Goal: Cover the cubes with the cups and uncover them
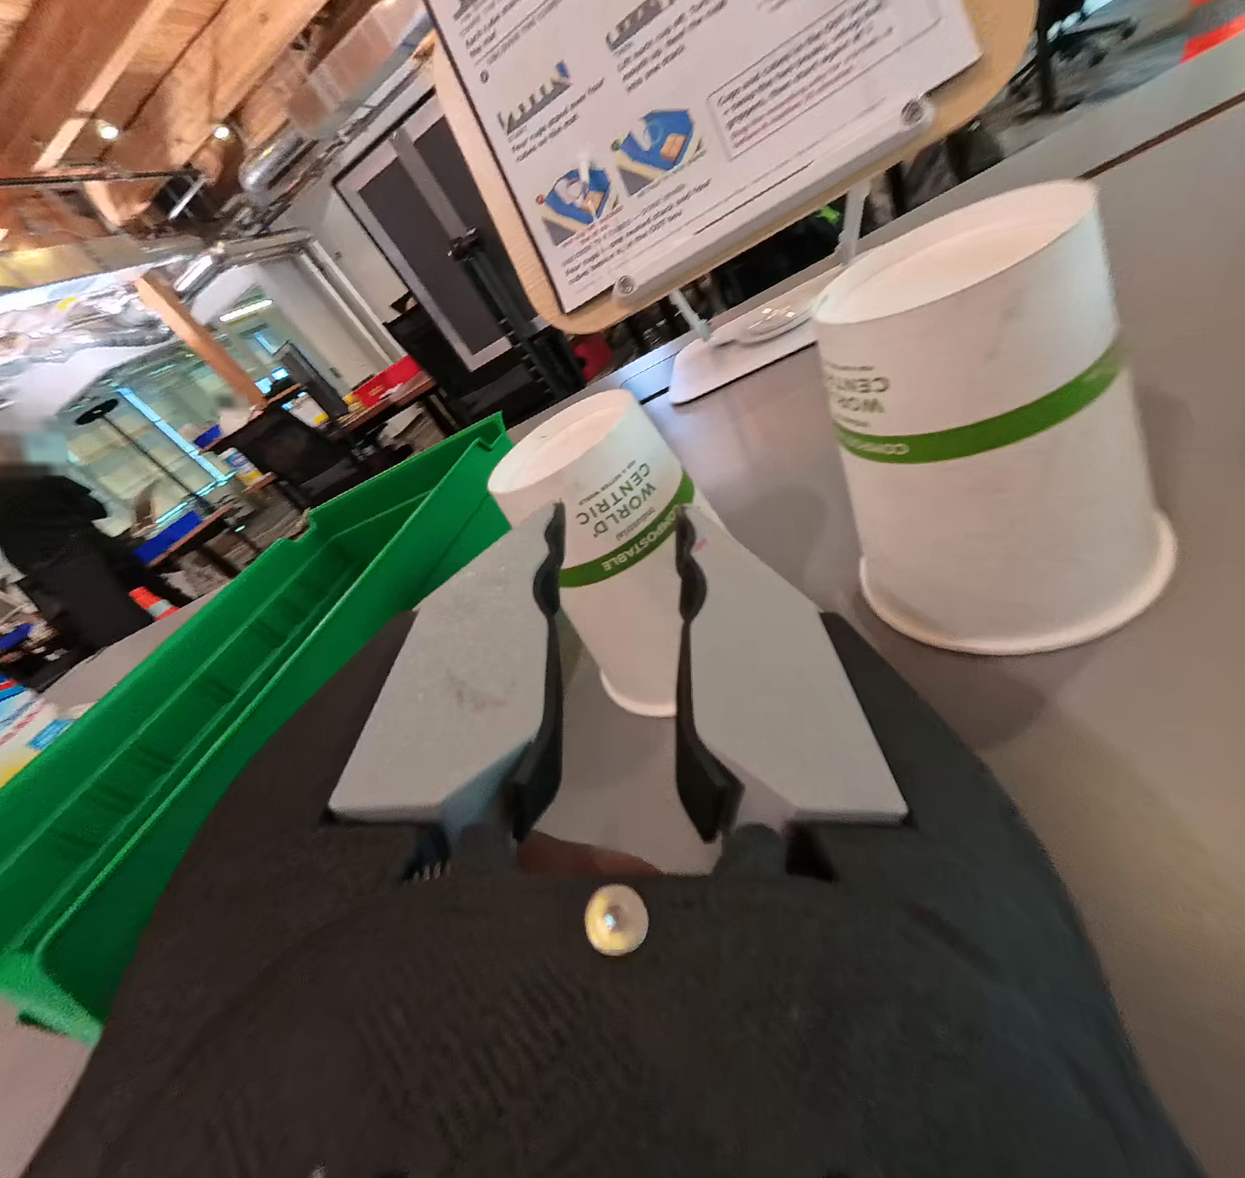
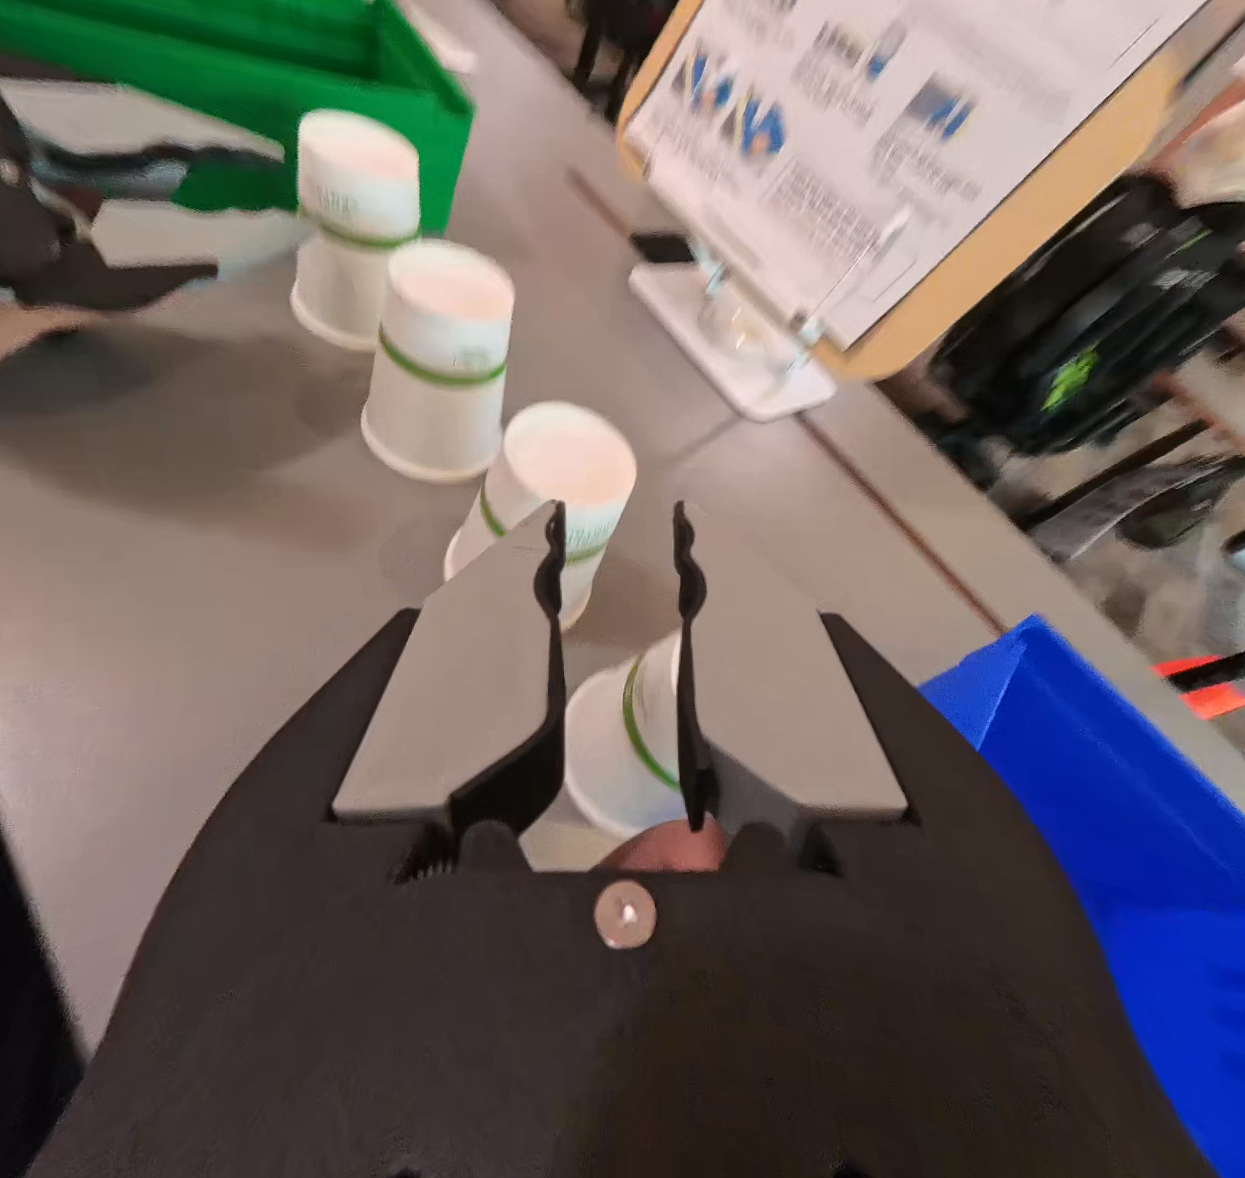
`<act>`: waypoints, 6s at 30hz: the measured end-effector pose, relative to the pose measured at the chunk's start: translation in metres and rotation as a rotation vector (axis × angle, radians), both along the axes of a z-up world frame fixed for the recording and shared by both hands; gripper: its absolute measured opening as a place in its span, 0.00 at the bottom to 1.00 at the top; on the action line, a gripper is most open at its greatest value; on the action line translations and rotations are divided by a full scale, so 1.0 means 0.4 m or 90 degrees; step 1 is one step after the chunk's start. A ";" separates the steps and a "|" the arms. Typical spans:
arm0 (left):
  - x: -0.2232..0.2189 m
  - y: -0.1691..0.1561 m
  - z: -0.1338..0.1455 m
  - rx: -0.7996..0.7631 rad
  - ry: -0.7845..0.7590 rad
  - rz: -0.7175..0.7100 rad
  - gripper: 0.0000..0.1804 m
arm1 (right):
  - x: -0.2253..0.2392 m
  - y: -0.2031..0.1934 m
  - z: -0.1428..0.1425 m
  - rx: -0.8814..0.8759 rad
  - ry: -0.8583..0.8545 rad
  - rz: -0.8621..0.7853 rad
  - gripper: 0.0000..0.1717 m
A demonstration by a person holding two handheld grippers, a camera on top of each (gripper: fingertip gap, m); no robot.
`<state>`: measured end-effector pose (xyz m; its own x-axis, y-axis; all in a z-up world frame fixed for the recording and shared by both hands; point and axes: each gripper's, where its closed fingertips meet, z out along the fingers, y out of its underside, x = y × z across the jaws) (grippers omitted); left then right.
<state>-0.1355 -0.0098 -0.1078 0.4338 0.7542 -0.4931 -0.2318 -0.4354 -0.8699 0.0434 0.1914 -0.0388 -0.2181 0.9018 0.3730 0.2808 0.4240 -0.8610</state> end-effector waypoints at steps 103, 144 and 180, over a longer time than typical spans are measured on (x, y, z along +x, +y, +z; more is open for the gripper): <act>0.486 0.132 0.324 0.200 -0.445 -0.773 0.23 | 0.172 -0.259 0.242 -0.214 0.230 0.299 0.00; 0.421 0.152 0.234 -0.219 -0.285 -0.602 0.19 | 0.222 -0.192 -0.084 -0.256 0.012 0.263 0.00; 0.581 0.120 0.444 0.156 -0.230 -0.821 0.00 | 0.165 -0.230 0.040 -0.554 0.070 0.339 0.11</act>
<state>0.0968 0.0383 0.0697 0.9661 -0.2309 -0.1159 -0.0976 0.0890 -0.9912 0.1095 0.0995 -0.0229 -0.6730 0.6658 -0.3222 0.1397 -0.3134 -0.9393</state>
